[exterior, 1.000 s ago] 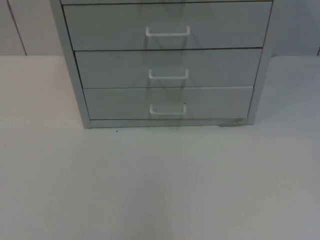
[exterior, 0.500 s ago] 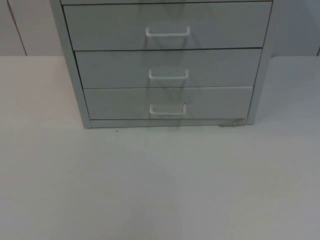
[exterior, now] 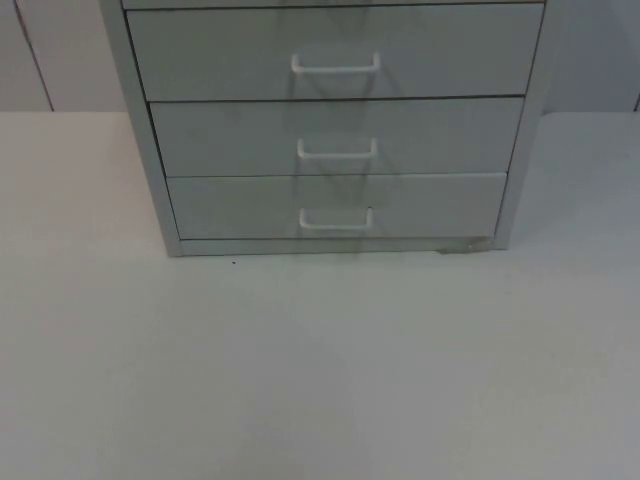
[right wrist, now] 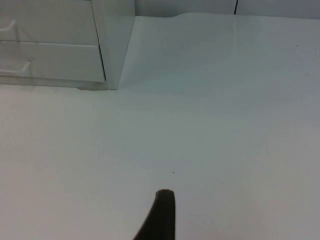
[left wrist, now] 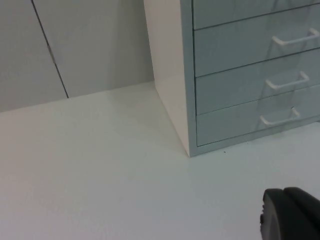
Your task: Open the drawer with the left hand, place the block into the drawer with the right hand, then close the drawer with the left hand.
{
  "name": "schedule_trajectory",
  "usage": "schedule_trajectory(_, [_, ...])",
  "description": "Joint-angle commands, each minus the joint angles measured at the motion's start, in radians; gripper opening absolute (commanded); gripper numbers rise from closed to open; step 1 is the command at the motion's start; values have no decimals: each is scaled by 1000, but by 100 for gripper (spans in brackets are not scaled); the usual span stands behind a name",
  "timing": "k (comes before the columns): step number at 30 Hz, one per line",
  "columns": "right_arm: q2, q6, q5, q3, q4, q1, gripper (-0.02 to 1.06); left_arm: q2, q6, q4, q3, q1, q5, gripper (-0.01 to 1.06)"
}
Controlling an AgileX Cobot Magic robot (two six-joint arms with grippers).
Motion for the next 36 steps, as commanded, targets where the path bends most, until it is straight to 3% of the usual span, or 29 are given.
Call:
schedule_trajectory(1, [-2, 2, -18, 9, -7, -2, 77, -4, 0, -2, 5, 3, 4, 0])
schedule_trajectory(5, [-2, 2, -18, 9, -7, -2, 77, -4, -5, -13, -2, 3, 36, 0])
schedule_trajectory(9, [-2, 2, -18, 9, -7, -2, 77, -4, -16, 10, 0, 3, 134, 0])
schedule_trajectory(11, [-2, 1, -18, 9, -6, -2, 79, -4, -19, 15, 6, 3, 134, 0])
schedule_trajectory(15, [-2, 1, -18, 9, -6, -2, 98, -4, -37, 17, 18, 3, 144, 0])
schedule_trajectory(18, [-2, 1, -18, 9, -6, -2, 105, -4, -39, 17, 23, 3, 147, 0])
schedule_trajectory(22, [-2, 1, -18, 9, -6, -2, 105, -4, -55, 28, 23, 3, 147, 0])
schedule_trajectory(25, [-2, 1, -18, 9, -6, -2, 105, -4, -133, 87, 23, 3, 147, 0])
schedule_trajectory(32, [-2, 1, -18, 9, -6, -2, 105, -4, -135, 87, 23, 3, 147, 0])
schedule_trajectory(34, [-2, 1, -18, 9, -6, -2, 105, -4, -126, 78, 23, 3, 147, 7])
schedule_trajectory(35, [-2, 1, -18, 9, -6, -2, 105, -4, -126, 76, 23, 3, 147, 20])
schedule_trajectory(36, [-2, 1, -18, 9, -6, -2, 105, -4, -126, 76, 23, 3, 147, 20])
